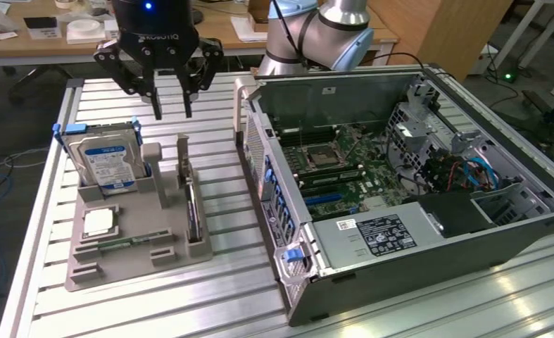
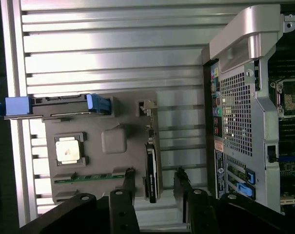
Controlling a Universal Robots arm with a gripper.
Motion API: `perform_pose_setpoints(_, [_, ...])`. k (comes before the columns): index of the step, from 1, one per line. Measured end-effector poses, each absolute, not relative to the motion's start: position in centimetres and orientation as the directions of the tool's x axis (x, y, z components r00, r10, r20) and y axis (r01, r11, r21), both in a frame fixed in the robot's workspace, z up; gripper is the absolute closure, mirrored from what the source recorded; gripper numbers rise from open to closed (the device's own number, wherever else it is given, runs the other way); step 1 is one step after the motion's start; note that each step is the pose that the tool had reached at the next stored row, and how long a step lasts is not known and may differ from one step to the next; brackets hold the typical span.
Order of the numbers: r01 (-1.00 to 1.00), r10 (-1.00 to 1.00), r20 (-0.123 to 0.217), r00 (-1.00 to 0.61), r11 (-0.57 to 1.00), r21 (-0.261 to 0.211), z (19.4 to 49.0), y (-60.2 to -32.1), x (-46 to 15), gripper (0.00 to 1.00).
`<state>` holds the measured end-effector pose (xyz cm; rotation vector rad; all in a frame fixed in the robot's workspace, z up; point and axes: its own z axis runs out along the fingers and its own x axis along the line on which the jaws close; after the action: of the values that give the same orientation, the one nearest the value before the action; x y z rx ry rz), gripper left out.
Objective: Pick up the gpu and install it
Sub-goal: 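Pick up the gpu and move the gpu toward the slot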
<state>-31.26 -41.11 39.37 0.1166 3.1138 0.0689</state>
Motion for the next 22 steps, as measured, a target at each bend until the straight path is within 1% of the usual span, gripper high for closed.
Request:
perform_pose_setpoints(1, [0.074,0.075,-0.023,-0.997,0.996,0.045,39.4,-41.1,-31.3,0.53])
perform_pose_setpoints(2, [0.074,0.075,-0.023,-0.997,0.996,0.045,39.4,-41.1,-31.3,0.53])
perform_pose_setpoints(3, [0.074,0.075,-0.023,-0.997,0.996,0.045,39.3,-41.1,-31.3,0.47])
perform_pose_setpoints(4, [0.073,0.074,-0.023,-0.997,0.996,0.044,39.3,-41.1,-31.3,0.47])
perform_pose_setpoints(5, [0.073,0.074,-0.023,-0.997,0.996,0.044,39.2,-41.1,-31.3,0.41])
perform_pose_setpoints(10, [0.070,0.071,-0.017,-0.997,0.997,0.042,38.4,-41.2,-31.3,0.41])
perform_pose_setpoints(22, [0.031,0.032,-0.018,-0.999,0.999,0.042,37.9,-41.6,-31.3,0.41])
